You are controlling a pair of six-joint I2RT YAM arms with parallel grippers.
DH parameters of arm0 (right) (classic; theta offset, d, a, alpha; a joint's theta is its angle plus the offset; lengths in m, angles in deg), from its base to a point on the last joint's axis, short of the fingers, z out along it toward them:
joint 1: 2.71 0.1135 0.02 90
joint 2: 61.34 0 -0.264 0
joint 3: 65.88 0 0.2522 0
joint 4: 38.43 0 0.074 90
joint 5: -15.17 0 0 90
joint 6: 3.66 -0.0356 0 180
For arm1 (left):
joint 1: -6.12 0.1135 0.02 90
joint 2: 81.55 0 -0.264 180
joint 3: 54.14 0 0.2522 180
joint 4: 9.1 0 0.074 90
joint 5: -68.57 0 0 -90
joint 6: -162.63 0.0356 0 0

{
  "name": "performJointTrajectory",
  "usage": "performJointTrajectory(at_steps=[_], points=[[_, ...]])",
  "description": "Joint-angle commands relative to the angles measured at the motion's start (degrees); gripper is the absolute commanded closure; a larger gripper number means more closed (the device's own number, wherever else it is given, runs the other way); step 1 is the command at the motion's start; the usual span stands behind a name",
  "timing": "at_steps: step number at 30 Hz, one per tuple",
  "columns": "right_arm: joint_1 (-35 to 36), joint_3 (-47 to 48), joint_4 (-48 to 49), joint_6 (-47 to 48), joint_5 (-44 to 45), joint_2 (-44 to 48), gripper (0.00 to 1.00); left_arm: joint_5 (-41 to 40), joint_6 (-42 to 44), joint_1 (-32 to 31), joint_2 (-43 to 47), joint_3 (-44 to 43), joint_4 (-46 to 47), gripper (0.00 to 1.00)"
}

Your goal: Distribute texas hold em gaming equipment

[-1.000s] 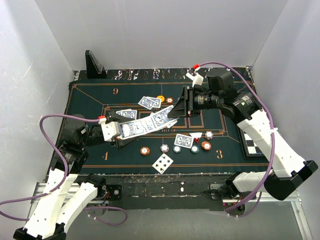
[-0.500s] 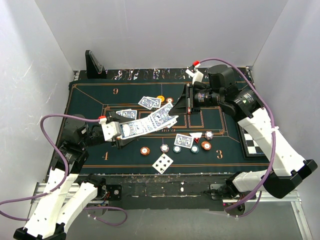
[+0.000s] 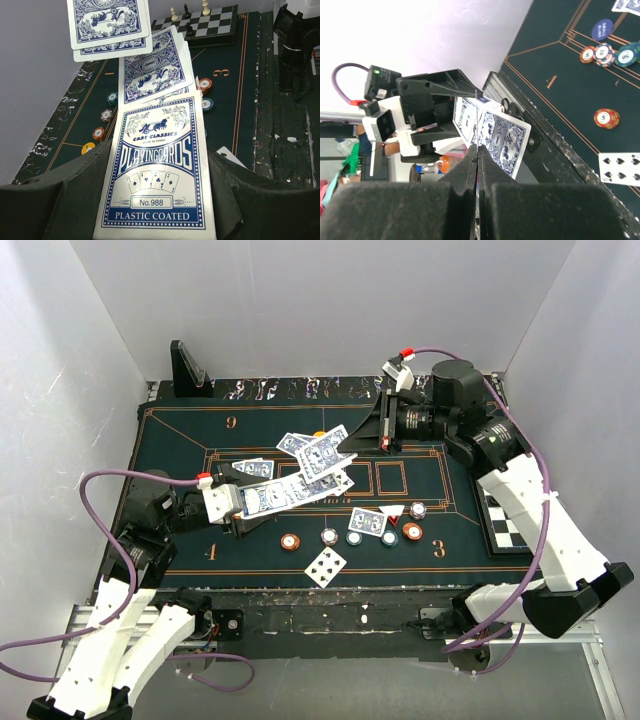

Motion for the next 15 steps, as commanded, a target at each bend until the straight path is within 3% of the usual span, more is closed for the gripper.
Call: performJointTrajectory(at_steps=[1, 7, 15], points=[[-2.0, -2.0, 10.8, -6.5, -5.9, 2.2, 0.99, -0.6, 0.0, 0.1, 0.8, 0.2, 1.1, 1.0], [-6.7, -4.9, 15.9, -11.2, -8.8, 2.8, 0.99, -0.3, -0.1, 0.2, 0.9, 0.3, 1.0, 1.0], [-15.4, -6.4, 12.4, -5.6, -6.7, -2.3, 0.99, -0.1, -0.2, 0.2, 1.0, 0.0, 0.8, 1.0]])
